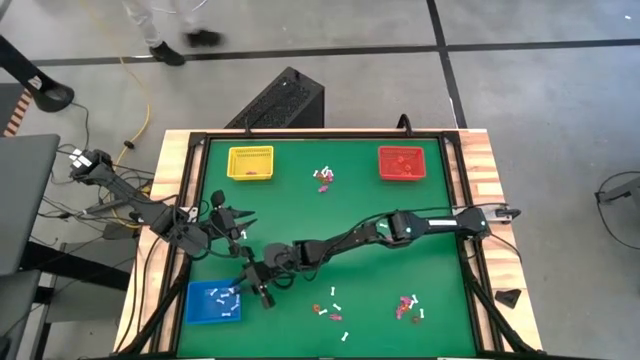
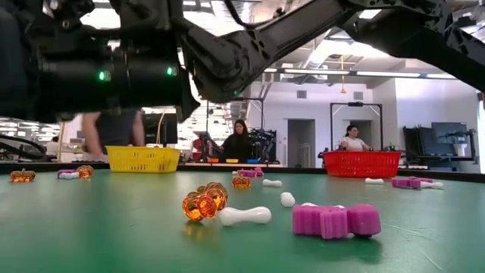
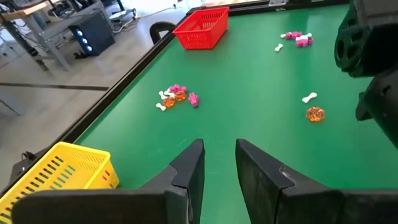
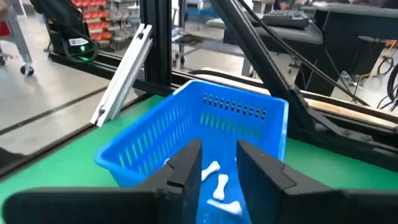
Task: Sort Halloween decoration
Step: Put the white bone toy into the blue bin, then put the pink skeleton toy into the yellow bin
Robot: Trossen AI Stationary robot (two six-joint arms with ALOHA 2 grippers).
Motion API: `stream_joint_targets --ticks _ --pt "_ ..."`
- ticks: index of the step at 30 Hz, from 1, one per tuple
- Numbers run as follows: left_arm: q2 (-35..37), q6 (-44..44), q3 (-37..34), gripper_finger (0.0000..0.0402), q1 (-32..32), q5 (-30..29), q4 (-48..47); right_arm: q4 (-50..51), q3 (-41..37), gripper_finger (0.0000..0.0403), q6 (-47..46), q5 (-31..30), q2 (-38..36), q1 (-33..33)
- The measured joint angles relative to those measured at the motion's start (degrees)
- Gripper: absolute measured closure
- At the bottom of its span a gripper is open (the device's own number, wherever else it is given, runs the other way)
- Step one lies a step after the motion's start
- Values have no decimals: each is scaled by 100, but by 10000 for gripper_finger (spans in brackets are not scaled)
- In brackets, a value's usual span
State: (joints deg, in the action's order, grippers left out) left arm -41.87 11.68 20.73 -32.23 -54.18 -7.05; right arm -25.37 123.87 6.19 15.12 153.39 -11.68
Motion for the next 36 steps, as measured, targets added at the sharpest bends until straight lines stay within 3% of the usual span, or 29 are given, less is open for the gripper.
stream_joint_targets --ticks 4,9,17,20,24,28,33,36 --pt "10 50 0 320 0 58 51 1208 3 247 78 2 -537 0" --pt "74 50 0 320 2 166 83 4276 4 237 253 1 -1522 25" --pt "79 83 0 320 0 245 101 9397 -15 244 -449 36 -2908 -129" --pt "79 83 0 320 0 256 98 10417 -319 249 -1025 -242 -3310 -367" --pt "79 109 0 320 0 263 96 10667 -1170 256 -1686 -956 -4140 -783" --pt "79 135 0 320 0 270 96 10387 -2547 260 -2488 -1676 -5199 -1140" --pt "62 147 0 320 0 267 96 9458 -4593 259 -3811 -2611 -6676 -1295" --pt "56 151 0 320 0 266 98 8716 -5679 259 -4538 -2853 -7368 -1180"
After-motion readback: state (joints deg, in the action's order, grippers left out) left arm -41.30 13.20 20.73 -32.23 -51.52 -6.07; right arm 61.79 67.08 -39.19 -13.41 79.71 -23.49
